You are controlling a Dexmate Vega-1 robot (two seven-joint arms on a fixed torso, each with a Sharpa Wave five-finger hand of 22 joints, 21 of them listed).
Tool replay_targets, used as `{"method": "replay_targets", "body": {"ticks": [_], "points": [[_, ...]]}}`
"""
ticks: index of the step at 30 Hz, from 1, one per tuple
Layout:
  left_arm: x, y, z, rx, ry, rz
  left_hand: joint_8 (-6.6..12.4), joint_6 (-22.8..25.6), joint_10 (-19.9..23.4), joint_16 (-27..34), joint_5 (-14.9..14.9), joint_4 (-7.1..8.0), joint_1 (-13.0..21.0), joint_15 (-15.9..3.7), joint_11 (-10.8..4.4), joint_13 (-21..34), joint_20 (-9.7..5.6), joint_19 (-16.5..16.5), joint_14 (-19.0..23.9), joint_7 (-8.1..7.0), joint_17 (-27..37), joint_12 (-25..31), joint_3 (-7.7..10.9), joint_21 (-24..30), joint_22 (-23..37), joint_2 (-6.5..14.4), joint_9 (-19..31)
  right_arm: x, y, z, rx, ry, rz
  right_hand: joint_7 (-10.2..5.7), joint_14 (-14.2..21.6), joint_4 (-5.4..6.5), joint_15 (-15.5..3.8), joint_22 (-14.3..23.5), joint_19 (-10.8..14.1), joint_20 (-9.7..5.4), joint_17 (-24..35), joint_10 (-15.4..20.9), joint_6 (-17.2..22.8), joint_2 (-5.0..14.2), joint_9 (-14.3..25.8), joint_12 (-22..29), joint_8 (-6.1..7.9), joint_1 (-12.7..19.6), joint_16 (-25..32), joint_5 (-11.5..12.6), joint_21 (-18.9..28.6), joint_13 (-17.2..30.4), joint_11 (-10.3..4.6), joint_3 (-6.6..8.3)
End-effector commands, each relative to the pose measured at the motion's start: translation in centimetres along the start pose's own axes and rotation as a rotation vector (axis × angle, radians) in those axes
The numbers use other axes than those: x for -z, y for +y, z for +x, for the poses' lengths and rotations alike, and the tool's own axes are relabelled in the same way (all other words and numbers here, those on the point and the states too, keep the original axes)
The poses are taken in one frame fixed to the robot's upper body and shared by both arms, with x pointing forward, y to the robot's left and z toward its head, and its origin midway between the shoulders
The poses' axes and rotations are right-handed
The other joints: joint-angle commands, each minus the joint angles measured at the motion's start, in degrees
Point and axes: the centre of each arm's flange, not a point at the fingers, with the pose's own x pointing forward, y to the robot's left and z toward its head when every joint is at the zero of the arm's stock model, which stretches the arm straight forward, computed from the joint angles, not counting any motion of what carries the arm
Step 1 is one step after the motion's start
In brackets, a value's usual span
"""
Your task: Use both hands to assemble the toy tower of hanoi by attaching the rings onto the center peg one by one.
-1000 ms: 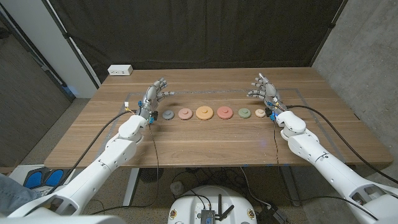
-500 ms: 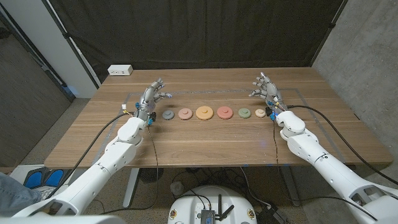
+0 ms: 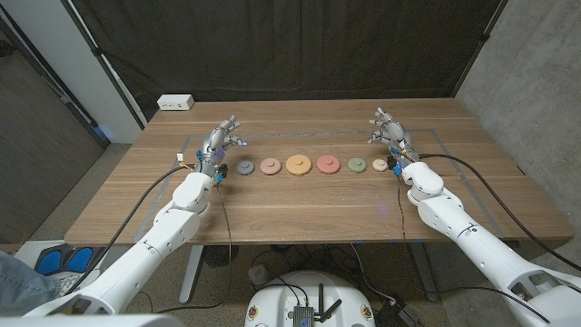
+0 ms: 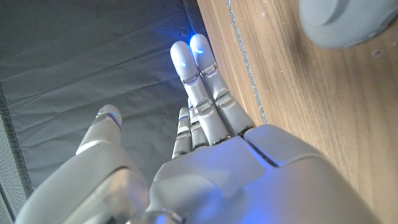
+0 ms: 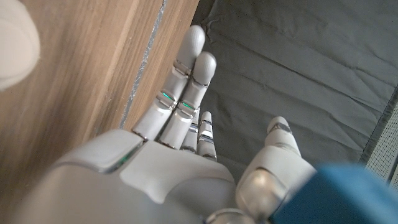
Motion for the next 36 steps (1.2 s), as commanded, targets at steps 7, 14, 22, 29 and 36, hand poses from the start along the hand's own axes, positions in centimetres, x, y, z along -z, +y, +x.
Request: {"method": "replay_targets", "body": {"ticks": [7,14,22,29,36], "points": [[0.9,-0.1,-0.7,-0.049,0.014,-0.002,-0.35,0.0,-2.7,0.8,0.4,0.3,0.8,-2.93,-1.08,0.3,-1.35,0.2,0.0,-1.53,0.9,-1.2,0.09,0.3,-0.5,-0.3,0.3,-0.2,0.7,-1.0,0.11,0.01,-0.075,-0.41,1.5,0.15,-1.57,4.4,3.5,-1.5,7.4,3.6,5.4,-0.89,0.3,0.4,1.54,1.0,7.2,0.3,4.8,1.7,-0.96,1.68],[0.7,0.0,-0.8,-0.032,0.012,0.008,-0.6,-0.9,-4.8,1.3,0.4,0.26,1.3,-2.87,-2.36,0.4,-1.26,0.2,-0.2,-2.06,1.3,-1.7,0.13,0.4,-1.0,-0.6,0.3,-0.2,0.9,-1.3,0.126,0.026,-0.086,-1.04,3.6,-0.11,-1.53,6.5,4.9,-1.55,7.6,5.0,8.6,-1.95,0.5,0.3,2.32,1.8,12.2,0.4,6.7,2.5,-2.01,2.57],[0.6,0.1,-0.7,-0.025,0.012,0.044,-0.54,-1.0,-5.6,1.7,0.8,-0.35,3.0,-2.75,-3.19,0.5,-1.26,-0.3,-0.6,-2.98,1.2,-1.5,0.38,0.4,-1.4,-1.1,0.3,0.1,0.9,-1.3,0.109,0.034,-0.086,0.51,3.7,-0.15,-1.46,6.8,4.3,-1.62,7.6,3.4,10.8,-1.97,1.1,-0.7,3.11,2.6,15.4,0.8,6.8,3.3,-2.73,3.69],[0.1,0.2,-0.8,-0.032,0.021,0.105,-0.67,-2.9,-7.2,2.6,2.9,-1.26,10.9,-2.81,-4.23,0.7,-1.74,-1.0,-1.8,-3.43,1.0,-1.3,2.87,0.7,-2.1,-0.8,0.4,-0.2,0.9,-1.5,0.117,0.034,-0.129,0.45,2.7,-1.14,-1.4,6.6,3.4,-1.64,7.6,3.0,10.0,-2.16,1.5,-1.0,2.64,6.4,19.0,2.2,6.5,4.4,-3.71,5.93],[-0.1,0.3,-0.7,-0.036,0.024,0.153,-0.7,-4.3,-7.7,3.6,4.1,-1.34,15.7,-2.84,-4.72,0.8,-2.51,-1.2,-2.2,-3.75,1.0,-1.1,3.66,1.2,-2.4,-2.0,0.5,-0.9,0.8,-1.7,0.134,0.044,-0.217,0.19,1.0,-1.55,-1.44,7.2,3.3,-1.68,7.6,1.6,8.0,-4.66,2.3,-1.6,2.0,11.7,23.4,3.7,7.2,6.2,-4.91,8.01]]}}
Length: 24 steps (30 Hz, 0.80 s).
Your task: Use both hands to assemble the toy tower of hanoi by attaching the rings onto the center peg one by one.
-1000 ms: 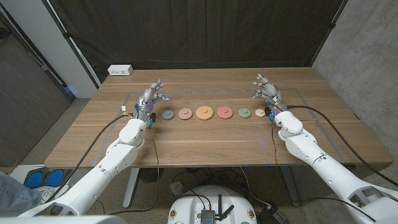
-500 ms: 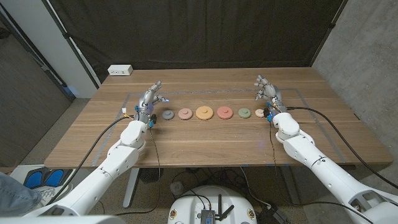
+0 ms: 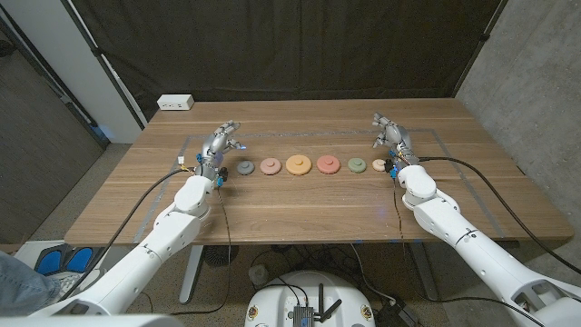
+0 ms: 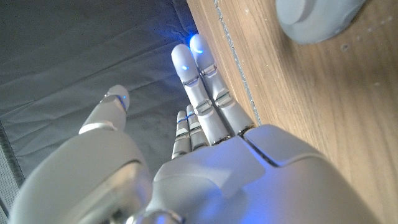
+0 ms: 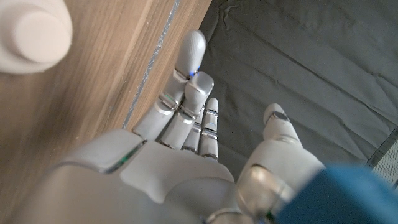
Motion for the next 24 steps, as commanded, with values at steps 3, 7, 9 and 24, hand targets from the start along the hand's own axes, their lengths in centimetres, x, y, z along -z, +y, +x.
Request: {"method": "replay_targets", "body": {"ticks": [3,7,9,24], "points": [[-0.23,-0.01,0.13,-0.005,0.005,0.083,-0.21,-1.1,-0.6,0.9,0.9,-0.01,3.2,-3.58,-0.79,0.3,-2.82,-0.6,-0.4,-0.13,0.1,0.4,0.8,0.7,0.0,-1.1,0.3,-1.08,-0.21,-0.49,0.02,-0.002,-0.134,-0.18,-1.1,-0.07,-0.62,0.8,0.0,-0.05,0.2,-1.2,-1.2,-2.38,0.6,-0.5,-0.45,4.2,3.7,1.1,1.0,1.6,-1.15,1.67],[-0.25,-0.05,-0.05,-0.015,0.004,0.119,-0.15,-1.5,-0.9,1.3,1.2,-0.01,5.1,-3.57,-1.47,0.3,-2.94,-0.7,-0.7,-0.72,0.0,0.4,0.65,0.9,-0.2,-2.2,0.3,-1.29,-0.28,-0.45,0.009,0.001,-0.168,-0.21,-1.7,0.1,-0.6,0.9,-0.4,-0.05,0.1,-3.1,-3.2,-3.66,1.0,-1.2,-1.13,7.2,5.9,1.7,1.2,2.6,-1.07,2.66],[-0.29,0.05,-0.1,-0.012,0.007,0.132,0.01,-1.5,-1.0,1.5,1.4,0.01,6.5,-3.58,-1.87,0.4,-3.17,-0.7,-0.9,-1.1,-0.1,0.5,0.61,1.1,-0.2,-2.8,0.4,-1.32,-0.25,-0.46,0.016,0.003,-0.171,-0.27,-2.1,0.15,-0.6,0.8,-0.6,-0.05,-0.2,-3.3,-3.5,-3.76,1.1,-1.3,-1.21,7.8,6.1,1.9,1.1,2.8,-1.1,2.91],[-0.93,0.49,-0.19,-0.018,0.002,0.205,0.34,-3.0,-1.6,2.5,2.4,0.48,13.8,-3.63,-2.58,1.0,-3.3,-1.7,-2.1,-1.61,-1.4,0.9,-0.16,2.2,-0.5,-4.7,0.5,-1.57,-0.03,-0.82,0.005,-0.004,-0.237,-2.2,-2.7,0.06,-0.61,1.1,-0.5,-0.08,-0.2,-4.5,-5.6,-5.17,1.8,-1.5,-1.66,15.0,10.1,2.8,2.1,4.9,-2.9,4.96]]}}
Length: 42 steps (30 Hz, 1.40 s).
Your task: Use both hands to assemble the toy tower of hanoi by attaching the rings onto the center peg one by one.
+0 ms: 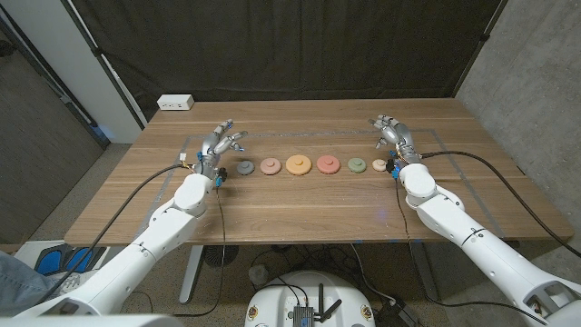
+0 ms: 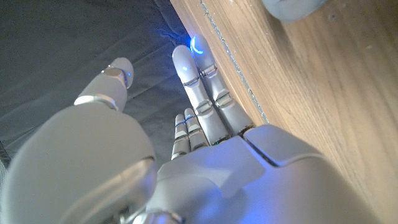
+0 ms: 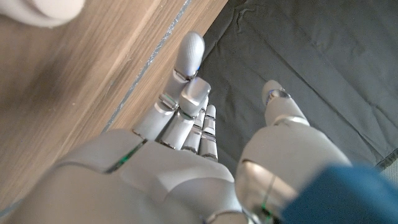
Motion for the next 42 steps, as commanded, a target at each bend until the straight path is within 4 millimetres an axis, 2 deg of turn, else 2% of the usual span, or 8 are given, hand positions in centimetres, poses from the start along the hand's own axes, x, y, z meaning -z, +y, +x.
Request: {"method": "replay_targets", "body": {"ticks": [1,9,17,22,35,38,42], "points": [[-0.1,0.2,-0.2,-0.012,0.002,0.065,0.42,0.2,0.5,0.4,0.4,0.29,1.3,-4.56,-0.1,0.2,-3.81,-0.2,-0.4,-0.03,-0.2,0.4,-0.48,0.5,0.1,-0.2,0.2,-0.2,0.1,-0.2,-0.013,0.001,-0.049,-0.4,-0.4,-0.02,-1.53,0.0,-0.3,-0.18,-0.1,-0.4,-0.3,-0.2,0.3,-0.2,-0.15,1.8,0.9,0.6,0.4,0.6,-0.05,0.82],[-0.6,0.6,-0.3,-0.03,0.001,0.153,0.63,0.5,1.0,0.7,0.4,0.5,2.3,-4.55,-0.16,0.4,-3.73,-0.4,-0.3,0.06,-0.5,0.7,-0.94,0.9,0.1,-0.4,0.3,-0.6,-0.1,-0.2,-0.021,0.004,-0.065,-0.3,-1.1,0.17,-1.54,-0.1,-0.7,-0.15,-0.4,-0.6,-0.7,-0.54,0.5,-0.2,-0.18,3.5,1.2,0.6,0.5,1.2,0.24,1.15],[-1.4,1.3,-0.5,-0.072,0.004,0.299,1.22,2.0,2.0,1.1,0.5,0.78,3.3,-4.55,-0.04,0.6,-3.54,-0.3,-0.3,0.25,-1.0,1.2,-1.58,1.5,0.1,-0.3,0.3,-1.0,-0.1,-0.2,-0.029,0.001,-0.128,-0.13,-2.2,0.79,-1.52,-0.4,-1.3,-0.09,-0.9,-1.4,0.7,-0.15,0.9,-0.5,0.56,4.2,0.9,1.0,0.5,1.8,0.92,1.47],[-1.8,1.3,-0.5,-0.082,0.001,0.353,1.91,4.0,3.3,1.7,0.6,1.1,4.2,-4.53,-0.6,0.9,-3.53,-0.5,-0.1,-0.01,-1.6,1.7,-2.48,2.2,0.1,-0.2,0.4,-1.7,-0.1,-0.4,-0.026,-0.013,-0.224,-0.13,-2.9,0.93,-1.52,-0.7,-1.7,-0.08,-1.2,-1.9,0.9,-0.17,1.0,-0.6,0.69,4.3,0.5,1.1,0.3,2.1,0.59,1.49],[-2.8,1.3,-0.5,-0.127,-0.013,0.516,2.07,4.7,4.0,2.5,0.6,1.28,4.9,-4.55,-0.55,1.2,-3.65,-0.4,0.5,-0.04,-1.9,1.9,-3.28,2.9,0.1,0.1,0.5,-3.3,0.5,-0.9,0.0,-0.061,-0.42,-0.49,-4.7,1.13,-1.54,-1.1,-2.9,-0.03,-1.7,-3.0,0.1,-0.01,1.1,-0.9,0.33,4.8,-0.7,1.5,0.3,2.7,0.92,1.54],[-3.1,1.2,-0.5,-0.14,-0.019,0.551,2.1,4.9,4.3,2.7,0.7,1.31,5.0,-4.55,-0.54,1.3,-3.72,-0.2,0.6,-0.11,-2.0,2.0,-3.46,3.1,0.1,0.2,0.6,-3.4,0.7,-0.9,0.002,-0.065,-0.442,-0.63,-4.9,1.14,-1.55,-1.2,-3.1,-0.04,-1.7,-3.0,0.1,0.1,1.1,-0.9,0.32,5.0,-0.8,1.5,0.2,2.8,0.81,1.57],[-3.3,1.2,-0.5,-0.134,-0.019,0.546,2.15,5.2,4.7,2.9,0.7,1.34,5.3,-4.56,-0.64,1.3,-3.79,-0.2,0.7,-0.18,-2.2,2.2,-3.75,3.4,0.1,0.3,0.6,-3.8,0.9,-1.0,0.013,-0.071,-0.485,-1.47,-5.6,1.21,-1.57,-1.4,-3.5,-0.02,-2.0,-3.1,0.4,0.42,1.1,-0.9,0.43,5.4,-1.3,1.7,0.4,3.2,-0.29,1.58]]}}
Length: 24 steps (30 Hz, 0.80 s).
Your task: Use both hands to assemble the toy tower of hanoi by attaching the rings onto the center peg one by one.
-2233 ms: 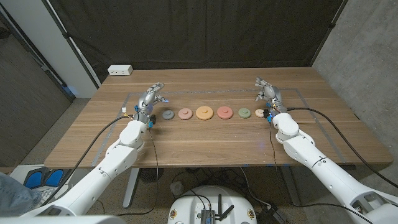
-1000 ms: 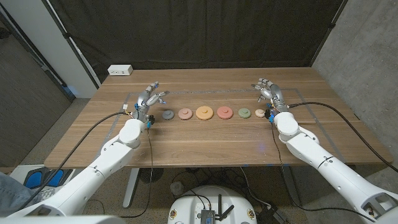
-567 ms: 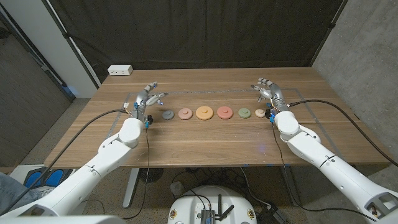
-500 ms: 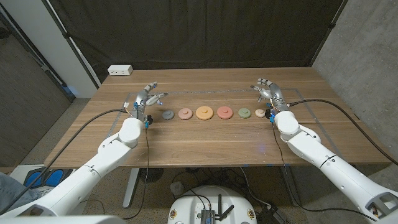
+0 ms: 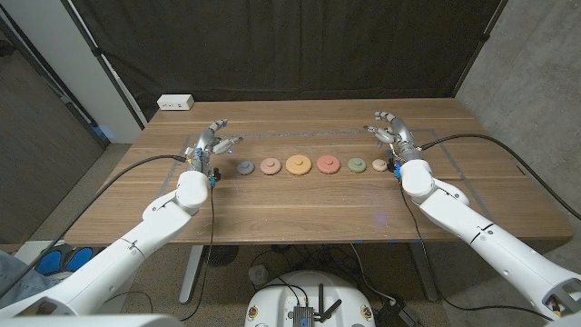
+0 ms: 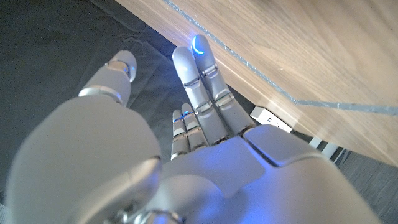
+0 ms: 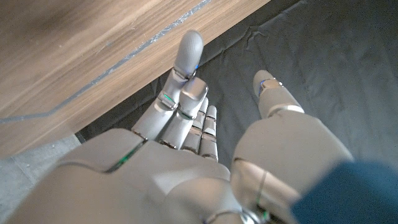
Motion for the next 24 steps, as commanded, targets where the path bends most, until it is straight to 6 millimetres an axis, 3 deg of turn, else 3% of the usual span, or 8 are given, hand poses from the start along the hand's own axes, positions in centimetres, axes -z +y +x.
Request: {"method": "replay_targets", "body": {"ticks": [1,24], "points": [[-0.8,0.5,0.0,-0.041,-0.01,0.111,0.2,0.9,0.6,0.5,0.2,0.09,1.0,-4.34,-0.04,0.3,-4.16,0.1,0.5,-0.08,-0.1,0.4,-0.46,0.6,0.1,0.0,0.3,-1.5,0.2,-0.4,0.032,-0.03,-0.145,-1.08,-0.7,0.26,-3.92,0.0,-0.6,-1.18,0.0,0.3,0.5,0.89,0.2,0.0,0.0,0.8,-0.4,0.3,0.3,0.5,-1.12,-0.01],[-2.6,0.1,-0.6,-0.111,-0.037,0.336,0.25,1.8,1.3,1.6,0.4,0.2,2.2,-4.37,-0.08,0.7,-4.8,0.4,1.2,-0.03,-0.8,0.5,-1.62,1.9,0.1,0.5,0.4,-3.6,1.4,-1.4,0.129,-0.121,-0.437,-2.28,-0.9,0.15,-3.94,-0.6,-1.4,-1.18,-0.1,0.4,-0.1,1.24,0.2,0.2,-0.3,2.0,-0.6,0.3,0.6,1.2,-1.86,-0.24]]}}
